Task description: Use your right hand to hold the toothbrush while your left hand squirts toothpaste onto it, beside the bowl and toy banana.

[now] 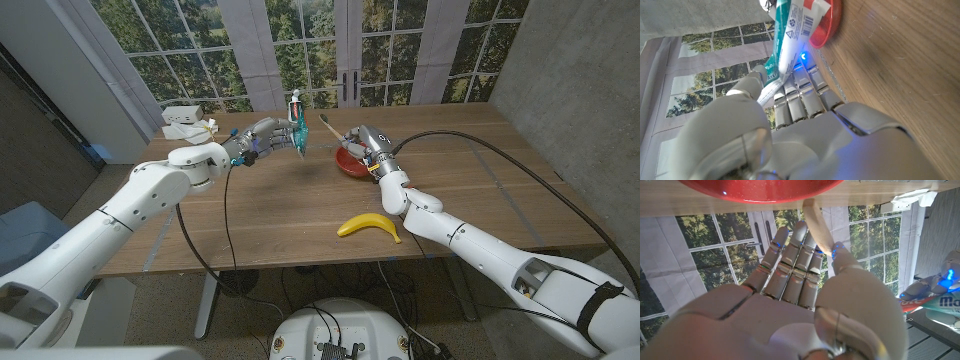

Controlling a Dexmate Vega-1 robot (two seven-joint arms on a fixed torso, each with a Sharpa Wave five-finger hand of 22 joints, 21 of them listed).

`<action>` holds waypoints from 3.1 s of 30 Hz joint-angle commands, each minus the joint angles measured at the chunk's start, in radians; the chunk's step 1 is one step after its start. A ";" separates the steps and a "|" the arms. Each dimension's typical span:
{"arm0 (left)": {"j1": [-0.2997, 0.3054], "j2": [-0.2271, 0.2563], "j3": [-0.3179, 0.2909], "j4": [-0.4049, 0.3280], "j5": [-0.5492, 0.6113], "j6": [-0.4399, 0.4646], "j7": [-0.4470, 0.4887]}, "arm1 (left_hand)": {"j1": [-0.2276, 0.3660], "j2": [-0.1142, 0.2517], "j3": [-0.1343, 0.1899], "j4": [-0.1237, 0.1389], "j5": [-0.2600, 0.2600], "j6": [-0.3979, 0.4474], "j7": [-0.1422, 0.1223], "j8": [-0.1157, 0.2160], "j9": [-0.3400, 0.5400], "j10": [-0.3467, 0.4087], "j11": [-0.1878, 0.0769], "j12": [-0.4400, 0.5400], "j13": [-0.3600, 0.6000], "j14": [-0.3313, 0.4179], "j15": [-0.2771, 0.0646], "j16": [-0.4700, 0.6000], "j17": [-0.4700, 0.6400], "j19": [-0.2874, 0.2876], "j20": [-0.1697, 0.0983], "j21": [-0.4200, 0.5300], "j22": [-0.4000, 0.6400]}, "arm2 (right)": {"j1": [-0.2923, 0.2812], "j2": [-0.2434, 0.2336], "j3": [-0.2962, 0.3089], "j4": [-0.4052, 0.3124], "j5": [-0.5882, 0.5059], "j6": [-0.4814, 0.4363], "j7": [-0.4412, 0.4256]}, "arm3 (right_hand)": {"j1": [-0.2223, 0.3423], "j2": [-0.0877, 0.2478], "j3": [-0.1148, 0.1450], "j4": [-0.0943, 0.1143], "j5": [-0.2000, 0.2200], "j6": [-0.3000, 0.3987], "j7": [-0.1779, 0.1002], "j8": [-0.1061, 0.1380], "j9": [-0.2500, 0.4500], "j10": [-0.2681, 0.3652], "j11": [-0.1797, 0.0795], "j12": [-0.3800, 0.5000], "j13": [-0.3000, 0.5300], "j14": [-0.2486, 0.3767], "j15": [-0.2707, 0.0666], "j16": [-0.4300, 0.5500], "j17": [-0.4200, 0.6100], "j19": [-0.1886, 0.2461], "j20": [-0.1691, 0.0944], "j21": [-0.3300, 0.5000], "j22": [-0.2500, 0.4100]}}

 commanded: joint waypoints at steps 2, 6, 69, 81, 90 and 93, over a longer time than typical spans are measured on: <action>0.037 0.027 -0.027 -0.025 0.006 -0.005 0.037 | 0.002 -0.008 -0.009 0.000 0.002 -0.019 -0.001 -0.001 -0.003 -0.029 0.006 -0.006 0.002 -0.024 -0.110 -0.005 0.005 -0.019 0.003 -0.005 -0.001 | -0.004 0.006 0.001 -0.020 0.004 -0.038 0.002 | 0.033 0.026 0.009 -0.001 0.007 0.007 -0.001 0.006 0.003 0.031 -0.026 -0.002 0.004 0.007 -0.082 -0.002 0.005 -0.002 -0.079 0.007 0.002; 0.050 0.031 -0.038 -0.030 0.004 -0.011 0.048 | 0.004 -0.011 -0.013 -0.001 0.002 -0.024 -0.002 0.001 -0.006 -0.038 0.007 -0.006 0.002 -0.037 -0.104 -0.009 0.005 -0.030 0.006 -0.008 -0.002 | -0.005 0.007 0.004 -0.027 0.006 -0.055 0.003 | 0.033 0.025 0.009 -0.001 0.006 0.008 -0.001 0.006 0.003 0.029 -0.027 -0.004 0.004 0.007 -0.082 -0.002 0.006 -0.002 -0.079 0.009 0.001; 0.191 0.086 -0.147 -0.161 -0.037 0.167 0.398 | 0.019 -0.015 -0.046 0.001 0.005 -0.120 -0.007 0.006 -0.037 -0.155 0.033 -0.007 0.006 -0.176 -0.057 -0.047 0.001 -0.120 0.036 -0.033 -0.006 | 0.006 -0.023 -0.048 0.026 -0.015 -0.269 0.011 | 0.031 0.023 0.018 -0.001 0.007 0.011 -0.002 0.001 0.004 0.034 -0.021 -0.017 -0.002 0.007 -0.082 -0.018 0.014 -0.009 -0.076 0.028 0.000; 0.185 0.094 -0.157 -0.171 -0.084 0.233 0.434 | 0.019 -0.022 -0.056 0.002 0.006 -0.154 -0.005 0.005 -0.046 -0.197 0.051 -0.008 0.007 -0.231 -0.028 -0.068 -0.006 -0.158 0.050 -0.048 -0.007 | 0.026 -0.039 -0.074 -0.006 -0.041 -0.320 0.080 | 0.024 0.014 0.019 -0.001 0.011 -0.004 -0.004 -0.007 0.003 0.013 -0.015 -0.040 -0.020 -0.014 -0.078 -0.042 -0.002 -0.016 -0.062 0.032 0.000; 0.189 0.101 -0.159 -0.172 -0.094 0.241 0.438 | 0.018 -0.023 -0.060 0.003 0.006 -0.168 -0.002 0.005 -0.049 -0.213 0.053 -0.008 0.007 -0.246 -0.019 -0.073 -0.009 -0.171 0.055 -0.053 -0.008 | 0.037 -0.047 -0.081 -0.025 -0.042 -0.349 0.133 | -0.029 -0.008 0.000 0.011 0.028 -0.093 -0.012 -0.043 0.002 -0.075 0.005 -0.112 -0.057 -0.086 -0.067 -0.107 -0.066 -0.042 -0.038 0.031 -0.002; 0.190 0.103 -0.158 -0.171 -0.095 0.238 0.434 | 0.019 -0.024 -0.062 0.003 0.006 -0.176 -0.001 0.004 -0.051 -0.224 0.057 -0.009 0.007 -0.256 -0.016 -0.078 -0.011 -0.177 0.056 -0.056 -0.009 | 0.039 -0.050 -0.083 -0.027 -0.043 -0.353 0.140 | -0.048 -0.017 -0.011 0.014 0.031 -0.124 -0.019 -0.053 0.002 -0.109 0.011 -0.139 -0.068 -0.112 -0.061 -0.122 -0.082 -0.049 -0.031 0.030 -0.002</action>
